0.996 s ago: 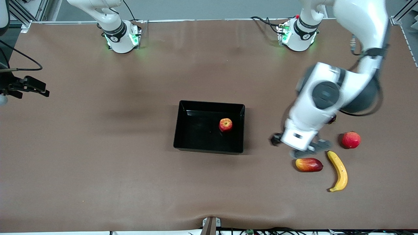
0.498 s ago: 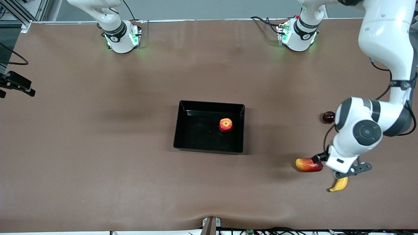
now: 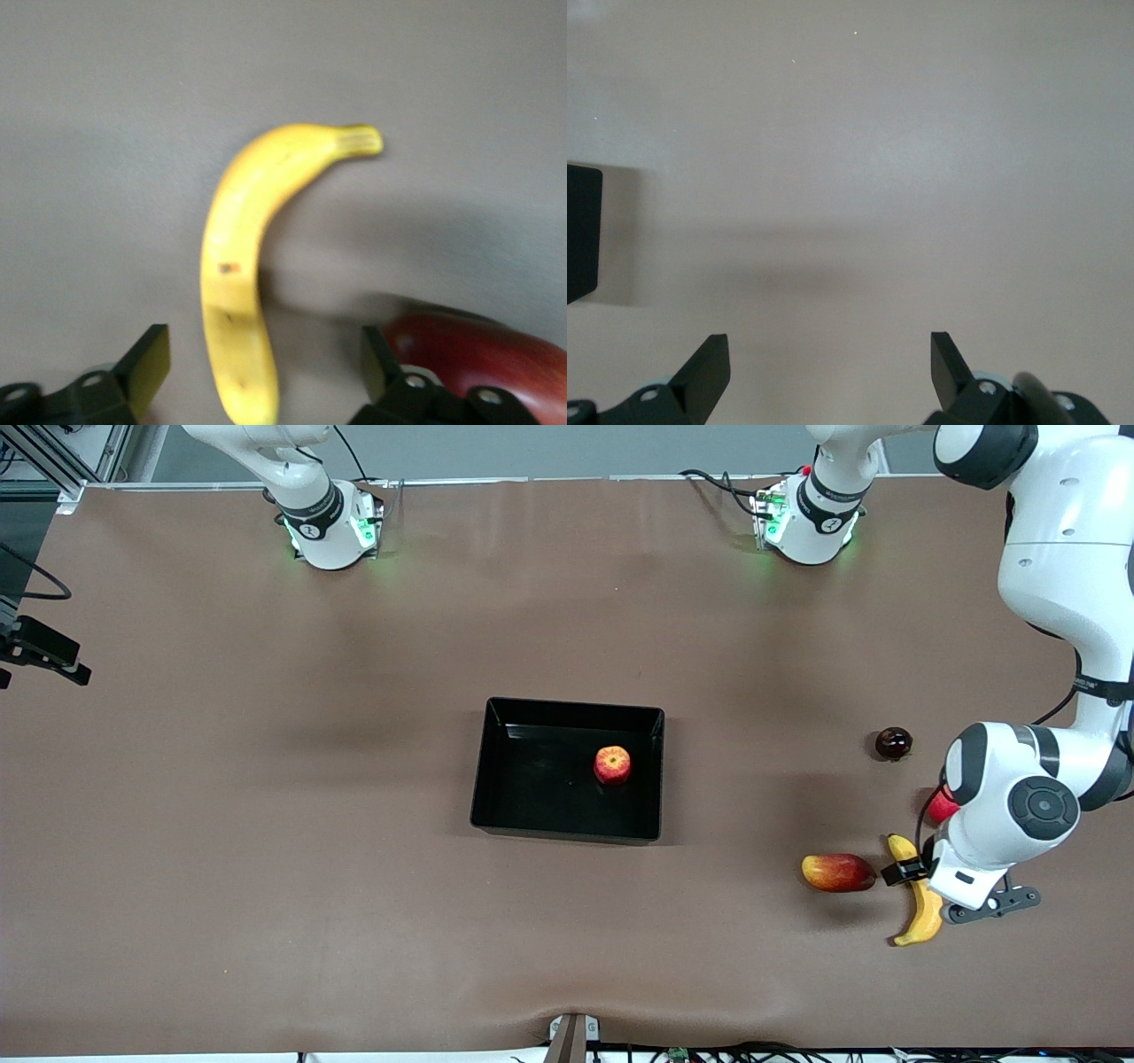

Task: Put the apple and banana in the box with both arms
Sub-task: 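Move the left gripper over to the yellow banana, then close the left gripper on the banana and lift it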

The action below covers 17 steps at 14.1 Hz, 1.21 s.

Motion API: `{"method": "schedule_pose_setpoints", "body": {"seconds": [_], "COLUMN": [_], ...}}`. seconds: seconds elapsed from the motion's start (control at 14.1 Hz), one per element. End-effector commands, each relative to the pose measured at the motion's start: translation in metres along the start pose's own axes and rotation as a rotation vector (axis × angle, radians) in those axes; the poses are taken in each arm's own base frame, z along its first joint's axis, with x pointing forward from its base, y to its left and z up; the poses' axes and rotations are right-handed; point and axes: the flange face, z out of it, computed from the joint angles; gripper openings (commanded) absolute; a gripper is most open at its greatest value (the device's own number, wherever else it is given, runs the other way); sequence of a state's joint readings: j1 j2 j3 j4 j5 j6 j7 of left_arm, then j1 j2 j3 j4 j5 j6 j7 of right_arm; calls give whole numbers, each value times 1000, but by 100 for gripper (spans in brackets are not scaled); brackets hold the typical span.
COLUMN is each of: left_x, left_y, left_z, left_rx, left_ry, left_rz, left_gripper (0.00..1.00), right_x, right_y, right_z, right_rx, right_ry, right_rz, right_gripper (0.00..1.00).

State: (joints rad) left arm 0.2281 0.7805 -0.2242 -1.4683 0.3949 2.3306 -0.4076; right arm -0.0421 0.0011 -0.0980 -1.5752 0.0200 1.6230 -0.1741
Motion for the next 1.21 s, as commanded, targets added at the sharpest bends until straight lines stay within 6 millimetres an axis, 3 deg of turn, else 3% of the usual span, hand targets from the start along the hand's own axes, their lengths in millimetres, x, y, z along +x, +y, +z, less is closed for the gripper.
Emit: {"method": "schedule_pose_setpoints", "body": {"seconds": [0.0,0.14,0.21,0.28,0.36,0.57,0.71,0.85,0.92,1.14], "left_x": [1,-1,-1,-1,-1,2,8,12,11,-12], "left_y": [1,-3,-4,-4,-4,-7,-16,-16,-4,65], "left_z": [24,36,38,38,38,28,5,-44,-70,-144], "left_rx": [-6,-15,-15,-14,-14,-7,21,55,51,7], "left_ry": [32,32,29,29,29,38,63,48,47,10], "left_rz": [20,10,9,9,7,21,46,66,77,140], "left_gripper": [70,56,40,16,0,0,0,0,0,0], "right_x": [-3,-3,-3,-3,-3,-3,-3,-2,-2,-3], "right_y": [3,3,3,3,3,2,2,2,2,3], "right_z": [-9,-10,-10,-10,-10,-9,-9,-9,-9,-9], "right_rx": [0,-1,-1,-1,-1,1,1,1,1,-1], "right_ry": [2,4,4,4,4,3,3,3,3,2], "right_rz": [-2,0,0,-2,-2,-2,-2,-3,-5,-2], "right_gripper": [100,100,100,100,100,100,100,100,100,100]}}
